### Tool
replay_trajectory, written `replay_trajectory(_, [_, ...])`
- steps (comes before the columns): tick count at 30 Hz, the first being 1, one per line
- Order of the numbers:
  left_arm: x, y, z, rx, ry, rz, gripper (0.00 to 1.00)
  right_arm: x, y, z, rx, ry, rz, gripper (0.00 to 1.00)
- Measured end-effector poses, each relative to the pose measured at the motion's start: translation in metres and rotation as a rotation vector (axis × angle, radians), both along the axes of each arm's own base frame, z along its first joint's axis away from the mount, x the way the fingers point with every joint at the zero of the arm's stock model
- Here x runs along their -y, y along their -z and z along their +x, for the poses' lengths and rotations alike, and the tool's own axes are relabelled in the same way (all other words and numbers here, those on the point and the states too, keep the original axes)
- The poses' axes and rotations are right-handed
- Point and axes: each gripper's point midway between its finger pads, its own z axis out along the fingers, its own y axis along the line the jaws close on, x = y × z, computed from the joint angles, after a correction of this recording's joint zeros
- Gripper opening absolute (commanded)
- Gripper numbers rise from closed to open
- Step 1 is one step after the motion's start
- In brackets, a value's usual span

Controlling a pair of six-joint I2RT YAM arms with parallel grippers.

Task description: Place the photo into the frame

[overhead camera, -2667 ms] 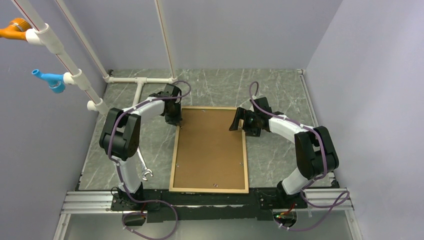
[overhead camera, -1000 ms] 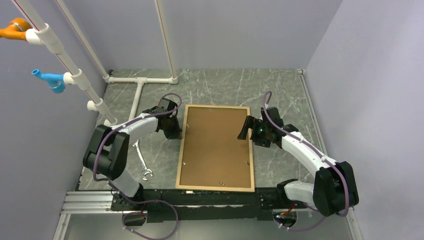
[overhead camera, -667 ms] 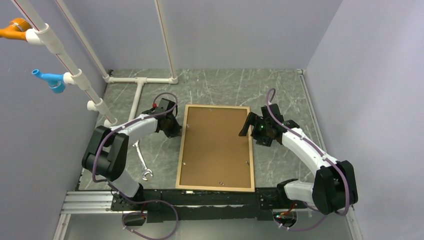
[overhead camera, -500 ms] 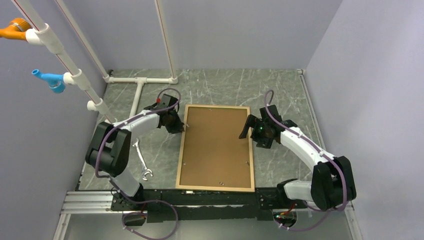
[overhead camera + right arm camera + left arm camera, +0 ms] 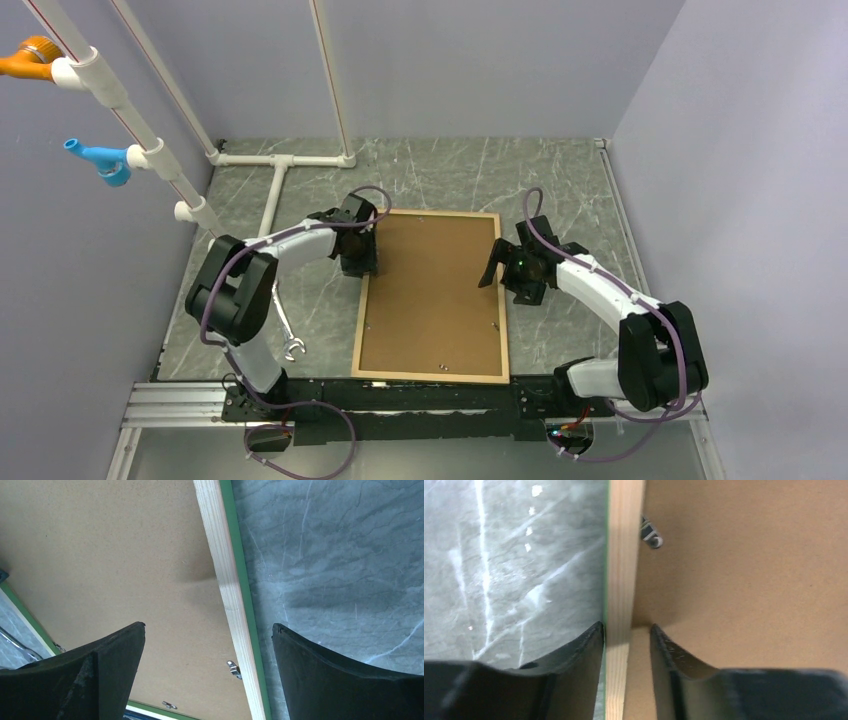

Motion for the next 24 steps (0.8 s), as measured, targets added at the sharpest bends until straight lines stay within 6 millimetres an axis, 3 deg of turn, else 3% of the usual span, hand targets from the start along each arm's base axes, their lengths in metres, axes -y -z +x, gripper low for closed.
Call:
replay_trajectory(1, [0.003, -0.001, 0.001, -0.004, 0.015, 0.001, 0.2, 0.0, 0.001, 0.0, -0.003, 0.0, -0.001, 1.0])
replay_trajectory(2, [0.005, -0.001, 0.002, -0.003, 0.029, 0.008, 0.02, 0.0, 0.001, 0.0, -0.004, 0.0, -0.001, 1.0])
replay_trajectory(3, [0.004, -0.002, 0.002, -0.003, 0.034, 0.019, 0.0, 0.0, 0.001, 0.0, -0.004, 0.0, -0.001, 1.0])
replay_trajectory(17, [0.0, -0.005, 0.007, -0.048, -0.093, 0.016, 0.0, 0.003, -0.01, 0.0, 0.03, 0.007, -0.005, 1.0])
replay_trajectory(24, [-0.016, -0.005, 0.017, -0.054, -0.252, -0.074, 0.0, 0.004, -0.019, 0.001, 0.048, 0.013, -0.01, 1.0])
